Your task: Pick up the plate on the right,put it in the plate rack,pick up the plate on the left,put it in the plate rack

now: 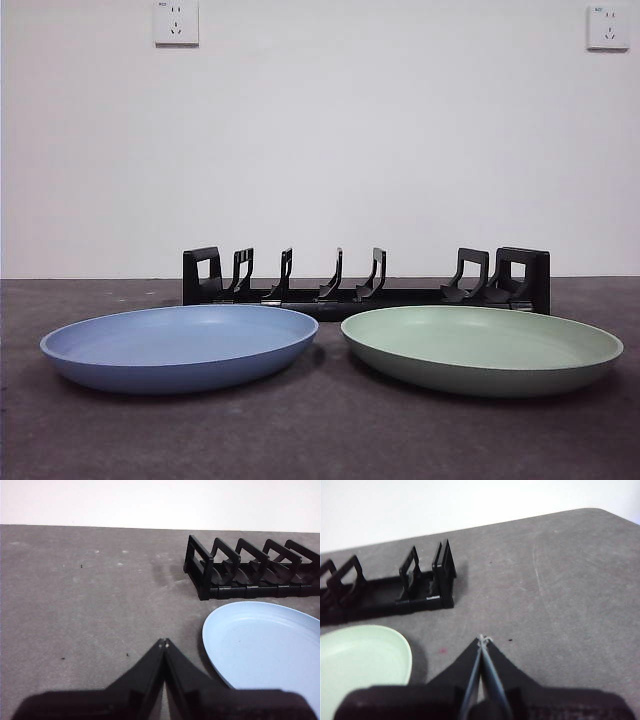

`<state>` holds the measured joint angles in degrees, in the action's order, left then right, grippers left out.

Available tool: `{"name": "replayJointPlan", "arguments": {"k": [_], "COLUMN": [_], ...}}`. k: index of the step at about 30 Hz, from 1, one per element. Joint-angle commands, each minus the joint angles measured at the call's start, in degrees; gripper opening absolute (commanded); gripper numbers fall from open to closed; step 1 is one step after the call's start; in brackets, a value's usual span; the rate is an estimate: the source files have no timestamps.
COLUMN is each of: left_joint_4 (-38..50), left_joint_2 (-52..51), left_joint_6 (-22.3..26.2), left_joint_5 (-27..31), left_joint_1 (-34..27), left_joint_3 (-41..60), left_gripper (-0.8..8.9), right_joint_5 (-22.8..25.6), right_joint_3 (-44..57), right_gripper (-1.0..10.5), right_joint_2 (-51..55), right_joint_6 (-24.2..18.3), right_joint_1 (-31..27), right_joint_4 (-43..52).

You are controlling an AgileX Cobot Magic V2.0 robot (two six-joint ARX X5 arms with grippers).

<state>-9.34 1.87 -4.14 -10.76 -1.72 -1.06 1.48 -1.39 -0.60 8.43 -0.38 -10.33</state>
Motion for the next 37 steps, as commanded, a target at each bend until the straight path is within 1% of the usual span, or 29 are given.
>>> {"name": "replayJointPlan", "arguments": {"k": [1, 4, 5, 12, 15, 18, 24, 27, 31, 34, 37], "left_joint_4": [0.33, -0.48, -0.81, -3.5, -6.12, -8.72, -13.92, -18.08, -25.83, -31.06, -34.86], "left_joint_2": [0.02, 0.02, 0.02, 1.22, 2.89, 5.35, 12.79, 16.85, 22.6, 26.1, 28.55], "left_joint_6": [-0.76, -3.17, -3.65, -6.56, -7.69, -7.72, -6.73, -4.33, 0.07, 2.71, 4.68], "left_joint_5": [-0.37, -0.35, -0.44, -3.19, -3.3, -5.97, -13.42, -17.03, -22.1, -24.52, -25.94], "left_joint_1": [0.02, 0.02, 0.02, 0.02, 0.04, 0.02, 0.04, 0.02, 0.04, 0.04, 0.31], "left_joint_3": [0.2, -1.36, -2.08, -9.25, -13.57, -18.56, -29.88, -35.21, -42.53, -46.66, -49.18], "left_gripper": [-0.04, -0.06, -0.06, -0.07, -0.07, -0.07, -0.07, -0.07, -0.07, -0.07, -0.07], "right_joint_5": [-1.36, -2.16, -2.19, -5.03, -7.67, -11.06, -17.75, -20.04, -23.26, -24.81, -26.36], "right_joint_3": [0.13, -1.27, -1.95, -10.64, -16.2, -22.71, -37.05, -43.56, -51.98, -56.57, -59.45], "right_gripper": [0.0, -0.1, -0.1, -0.1, -0.1, -0.1, -0.1, -0.1, -0.1, -0.1, -0.1], "right_joint_2": [0.02, 0.02, 0.02, -2.23, -5.05, -9.03, -19.67, -24.79, -31.63, -35.56, -38.29], "right_joint_6": [5.6, 9.05, 9.62, 10.03, 9.99, 8.83, 3.26, 0.07, -4.85, -8.26, -10.91], "right_joint_1": [0.0, 0.0, 0.0, 0.0, 0.0, 0.0, 0.0, 0.0, 0.0, 0.0, 0.0], "right_joint_4": [0.81, 0.81, 0.68, 0.04, -1.57, -5.16, -16.2, -22.91, -33.94, -41.48, -46.77]}}
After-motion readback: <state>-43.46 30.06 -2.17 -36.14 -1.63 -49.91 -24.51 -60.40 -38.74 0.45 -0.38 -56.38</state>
